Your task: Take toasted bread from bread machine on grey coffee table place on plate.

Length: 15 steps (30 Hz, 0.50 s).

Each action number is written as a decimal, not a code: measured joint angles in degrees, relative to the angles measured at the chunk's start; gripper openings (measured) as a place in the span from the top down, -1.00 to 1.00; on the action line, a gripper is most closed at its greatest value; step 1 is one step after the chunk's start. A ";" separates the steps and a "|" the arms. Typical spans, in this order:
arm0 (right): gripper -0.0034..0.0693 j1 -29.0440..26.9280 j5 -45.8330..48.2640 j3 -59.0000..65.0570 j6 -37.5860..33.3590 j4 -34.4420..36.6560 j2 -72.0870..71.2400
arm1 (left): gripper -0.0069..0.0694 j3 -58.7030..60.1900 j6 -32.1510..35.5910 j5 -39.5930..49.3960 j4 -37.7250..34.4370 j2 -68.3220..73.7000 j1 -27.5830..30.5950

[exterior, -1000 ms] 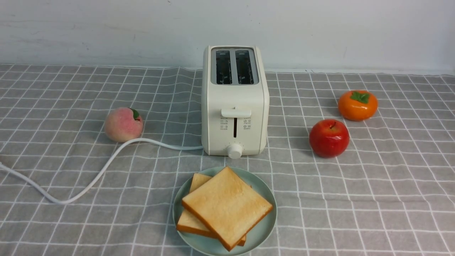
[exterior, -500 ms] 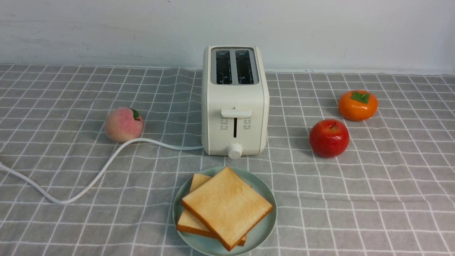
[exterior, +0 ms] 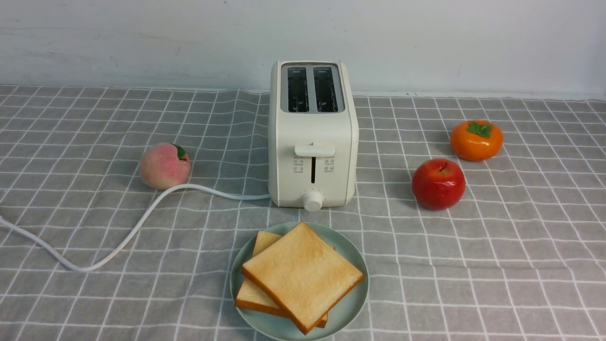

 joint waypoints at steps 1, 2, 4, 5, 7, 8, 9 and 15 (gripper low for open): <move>0.44 0.00 0.00 0.00 0.00 0.00 0.00 | 0.58 0.00 0.00 0.00 0.00 0.00 0.00; 0.44 0.00 0.00 0.00 0.00 0.00 0.00 | 0.57 0.00 0.00 0.00 0.00 0.00 0.00; 0.43 0.00 0.00 0.00 0.00 0.00 0.00 | 0.56 0.00 0.00 0.00 0.00 0.00 0.00; 0.43 0.00 0.00 0.00 0.00 0.00 0.00 | 0.56 0.00 0.00 0.00 0.00 0.00 0.00; 0.42 0.00 0.00 0.00 0.00 0.00 0.00 | 0.55 0.00 0.00 0.00 0.00 0.00 0.00; 0.41 0.00 0.00 0.00 0.00 0.00 0.00 | 0.55 0.00 0.00 0.00 0.00 0.00 0.00; 0.41 0.00 0.00 0.00 0.00 0.00 0.00 | 0.55 0.00 0.00 0.00 0.00 0.00 0.00; 0.38 0.00 0.00 0.00 0.00 0.00 0.00 | 0.53 0.00 0.00 0.00 0.00 0.00 0.00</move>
